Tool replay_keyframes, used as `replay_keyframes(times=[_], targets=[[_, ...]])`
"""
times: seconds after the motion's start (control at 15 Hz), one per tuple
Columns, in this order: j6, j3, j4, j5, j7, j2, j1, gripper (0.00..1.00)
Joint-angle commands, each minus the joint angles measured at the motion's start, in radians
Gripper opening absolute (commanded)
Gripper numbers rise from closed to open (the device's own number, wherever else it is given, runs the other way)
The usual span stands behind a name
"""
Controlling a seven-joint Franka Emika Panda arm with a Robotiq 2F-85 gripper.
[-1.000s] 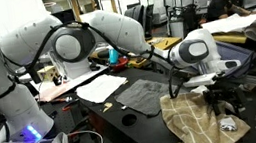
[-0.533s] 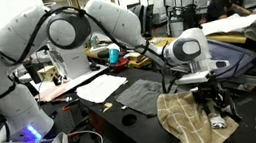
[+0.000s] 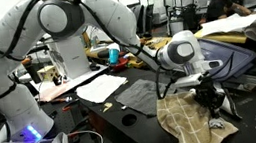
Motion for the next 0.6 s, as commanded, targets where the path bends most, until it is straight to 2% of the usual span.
replay_keyframes(times=[0.0, 0.13, 0.2, 0.53], targets=[[0.078, -0.058, -0.144, -0.059, 0.124, -0.075, 0.040, 0.00], [0.087, -0.086, -0.155, -0.082, 0.182, -0.069, 0.054, 0.01], [0.096, -0.151, -0.146, -0.027, 0.180, -0.048, 0.094, 0.01], [0.050, -0.256, -0.067, 0.040, 0.253, 0.030, 0.118, 0.01]])
